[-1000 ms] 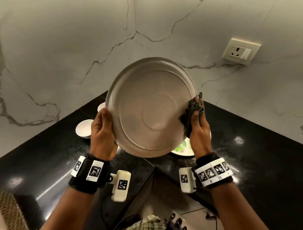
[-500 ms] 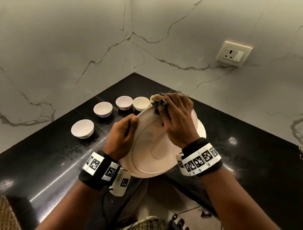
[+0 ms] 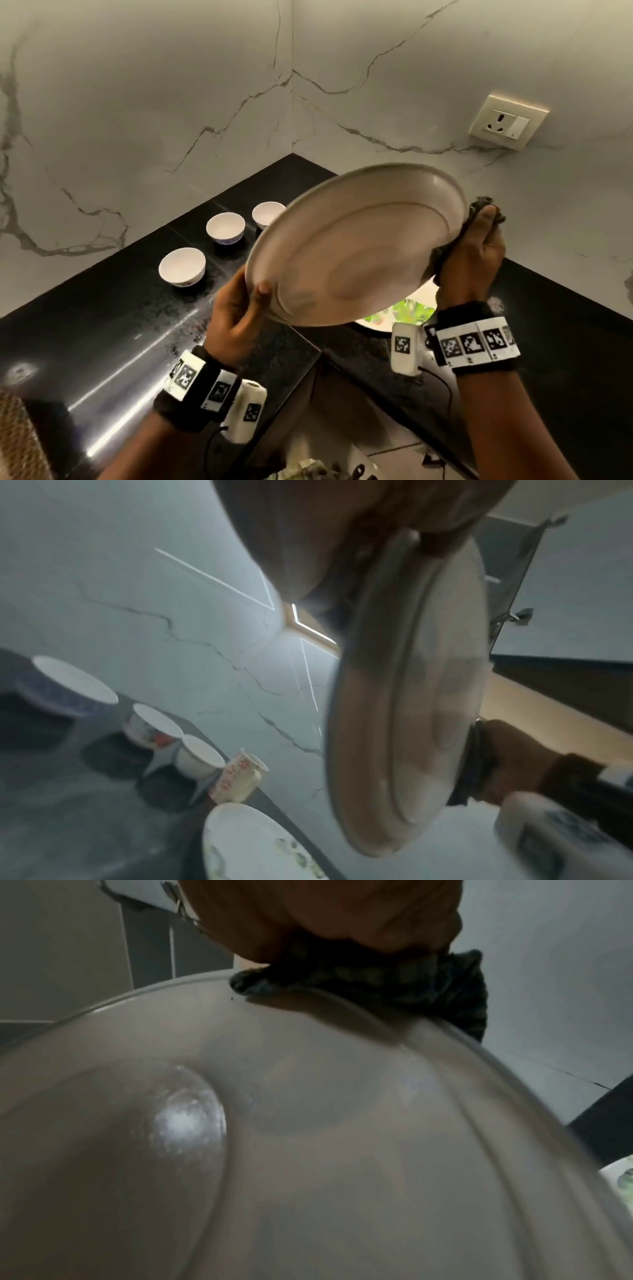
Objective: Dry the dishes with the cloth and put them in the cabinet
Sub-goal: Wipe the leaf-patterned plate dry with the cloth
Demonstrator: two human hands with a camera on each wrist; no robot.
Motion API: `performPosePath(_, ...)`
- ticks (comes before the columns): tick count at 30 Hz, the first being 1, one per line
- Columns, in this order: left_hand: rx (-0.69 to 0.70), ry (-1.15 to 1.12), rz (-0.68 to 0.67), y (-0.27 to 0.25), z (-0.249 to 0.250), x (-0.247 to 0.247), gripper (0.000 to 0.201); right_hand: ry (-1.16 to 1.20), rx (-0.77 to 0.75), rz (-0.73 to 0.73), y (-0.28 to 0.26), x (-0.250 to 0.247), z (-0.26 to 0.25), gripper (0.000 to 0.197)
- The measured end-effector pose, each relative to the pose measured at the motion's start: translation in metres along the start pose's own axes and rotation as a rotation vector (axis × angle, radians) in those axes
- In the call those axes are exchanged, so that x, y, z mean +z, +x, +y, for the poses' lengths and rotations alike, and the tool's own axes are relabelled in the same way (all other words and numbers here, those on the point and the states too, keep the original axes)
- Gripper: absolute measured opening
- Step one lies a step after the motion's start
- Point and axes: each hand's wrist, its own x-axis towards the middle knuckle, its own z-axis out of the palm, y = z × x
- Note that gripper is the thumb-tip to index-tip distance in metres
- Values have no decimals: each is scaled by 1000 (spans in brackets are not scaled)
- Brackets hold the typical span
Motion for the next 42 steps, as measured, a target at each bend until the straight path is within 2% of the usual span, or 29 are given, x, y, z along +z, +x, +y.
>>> performPosePath(1, -4, 2, 52, 3, 1, 3, 26, -21, -3, 1, -6, 1, 3, 37)
performPosePath(3, 19, 72, 26, 9, 11, 2, 26, -40, -57, -6, -13, 1, 7, 39)
performPosePath(5, 58, 170, -108, 14, 23, -7, 28, -18, -119, -40, -16, 0, 6, 29)
performPosePath(8, 44, 258, -287, 22, 35, -20, 28, 4, -196, -108, -17, -2, 1, 18)
performPosePath(11, 80, 513, -449, 29, 31, -17, 31, -164, -421, -293, -27, 2, -6, 21)
performPosePath(14, 183, 731, -488, 35, 27, 2, 41, -508, -762, -526, -55, 12, -4, 24)
performPosePath(16, 217, 770, -492, 36, 26, 9, 38, -583, -898, -544, -68, 17, -3, 34)
performPosePath(18, 195, 756, -507, 35, 26, 14, 36, -575, -940, -477, -67, 18, -2, 42)
performPosePath(20, 201, 706, -498, 32, 29, 18, 35, -534, -841, -365, -61, 18, -2, 48)
performPosePath(22, 192, 613, -462, 29, 30, 15, 38, -384, -589, -254, -52, 15, -4, 44)
performPosePath(25, 109, 423, -341, 20, 19, -10, 45, 13, -181, -55, -31, 2, 0, 29)
performPosePath(27, 24, 362, -271, 12, 9, -20, 52, 122, -58, -1, -24, -6, 4, 29)
performPosePath(29, -36, 360, -242, 10, 6, -23, 50, 90, -68, -40, -27, -8, 6, 29)
performPosePath(31, -23, 413, -255, 12, 12, -26, 42, 3, -175, -99, -32, -11, 4, 30)
performPosePath(33, 66, 556, -335, 18, 20, -23, 38, -106, -347, -212, -40, -10, -5, 28)
performPosePath(35, 237, 797, -433, 24, 17, -11, 38, -320, -614, -444, -58, -3, -14, 23)
performPosePath(37, 312, 947, -486, 27, 10, 4, 28, -551, -876, -685, -84, 6, -19, 26)
performPosePath(39, 326, 1012, -454, 30, 8, 8, 26, -691, -983, -808, -100, 8, -24, 42)
performPosePath(42, 537, 1106, -343, 32, 11, 4, 27, -779, -1055, -833, -98, 2, -20, 40)
